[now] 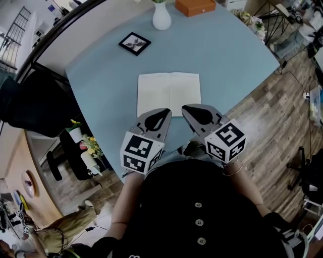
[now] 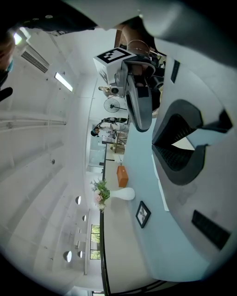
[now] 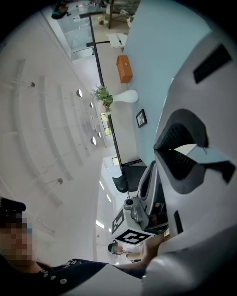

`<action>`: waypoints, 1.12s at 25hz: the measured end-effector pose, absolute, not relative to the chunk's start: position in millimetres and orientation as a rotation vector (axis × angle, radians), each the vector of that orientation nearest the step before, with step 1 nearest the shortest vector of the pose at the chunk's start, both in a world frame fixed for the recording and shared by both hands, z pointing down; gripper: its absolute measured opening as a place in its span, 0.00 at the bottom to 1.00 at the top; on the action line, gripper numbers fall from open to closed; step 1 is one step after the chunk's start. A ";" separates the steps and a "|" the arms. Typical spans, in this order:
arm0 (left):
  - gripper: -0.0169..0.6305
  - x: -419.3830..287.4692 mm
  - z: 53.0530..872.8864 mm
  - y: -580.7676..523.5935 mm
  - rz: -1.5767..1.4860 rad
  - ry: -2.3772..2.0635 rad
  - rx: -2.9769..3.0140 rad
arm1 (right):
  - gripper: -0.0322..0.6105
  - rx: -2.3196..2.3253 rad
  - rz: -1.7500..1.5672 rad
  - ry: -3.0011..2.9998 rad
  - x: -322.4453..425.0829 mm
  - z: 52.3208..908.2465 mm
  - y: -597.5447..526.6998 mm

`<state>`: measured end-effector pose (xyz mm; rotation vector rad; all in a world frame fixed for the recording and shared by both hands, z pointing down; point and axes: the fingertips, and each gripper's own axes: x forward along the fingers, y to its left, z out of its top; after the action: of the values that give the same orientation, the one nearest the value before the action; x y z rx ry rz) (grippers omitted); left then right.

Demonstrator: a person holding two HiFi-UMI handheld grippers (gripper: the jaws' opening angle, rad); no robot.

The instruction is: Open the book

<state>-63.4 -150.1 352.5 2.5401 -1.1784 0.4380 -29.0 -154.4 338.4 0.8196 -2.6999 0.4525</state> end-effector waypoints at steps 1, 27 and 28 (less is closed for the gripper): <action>0.05 -63.7 352.4 -150.3 0.438 -1.178 2.540 | 0.05 0.820 0.453 -2.701 -29.9 338.2 -154.1; 0.05 -62.1 355.1 -148.0 0.407 -1.137 2.526 | 0.05 0.804 0.467 -2.696 -30.6 340.7 -150.1; 0.05 -61.8 354.9 -147.7 0.404 -1.134 2.526 | 0.05 0.804 0.469 -2.694 -30.7 341.3 -149.7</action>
<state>-61.8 -147.7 354.9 2.5257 -1.1337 0.4035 -30.7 -149.7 341.3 0.8036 -2.6942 0.4686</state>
